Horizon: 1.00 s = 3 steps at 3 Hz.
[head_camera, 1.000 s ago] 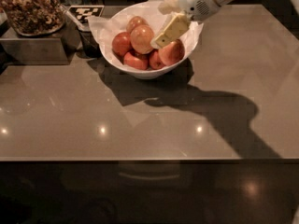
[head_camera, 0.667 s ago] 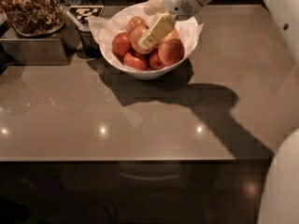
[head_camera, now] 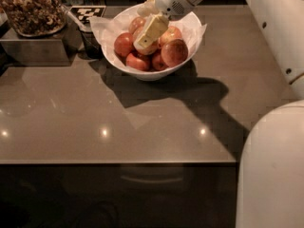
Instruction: Pick apple from white bowl
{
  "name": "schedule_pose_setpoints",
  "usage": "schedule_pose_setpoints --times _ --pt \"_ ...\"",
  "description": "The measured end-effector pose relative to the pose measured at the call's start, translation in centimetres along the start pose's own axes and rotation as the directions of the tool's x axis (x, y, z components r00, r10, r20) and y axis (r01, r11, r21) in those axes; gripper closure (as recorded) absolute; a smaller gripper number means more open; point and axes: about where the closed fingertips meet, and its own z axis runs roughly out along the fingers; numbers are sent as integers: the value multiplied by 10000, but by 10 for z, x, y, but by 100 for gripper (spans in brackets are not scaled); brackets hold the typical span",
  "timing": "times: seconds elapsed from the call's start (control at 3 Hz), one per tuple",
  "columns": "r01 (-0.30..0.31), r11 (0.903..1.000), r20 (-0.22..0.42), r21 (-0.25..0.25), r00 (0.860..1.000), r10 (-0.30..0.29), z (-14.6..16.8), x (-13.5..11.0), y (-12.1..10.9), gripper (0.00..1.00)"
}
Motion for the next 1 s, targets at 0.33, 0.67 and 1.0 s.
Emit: schedule_pose_setpoints --times 0.33,0.67,1.0 --pt "-54 10000 -291 -67 9996 53 7 10 -5 24" --pt "-215 9995 -630 -223 9978 200 18 29 -13 21" --pt "-289 9992 -523 -293 9983 273 25 29 -16 21"
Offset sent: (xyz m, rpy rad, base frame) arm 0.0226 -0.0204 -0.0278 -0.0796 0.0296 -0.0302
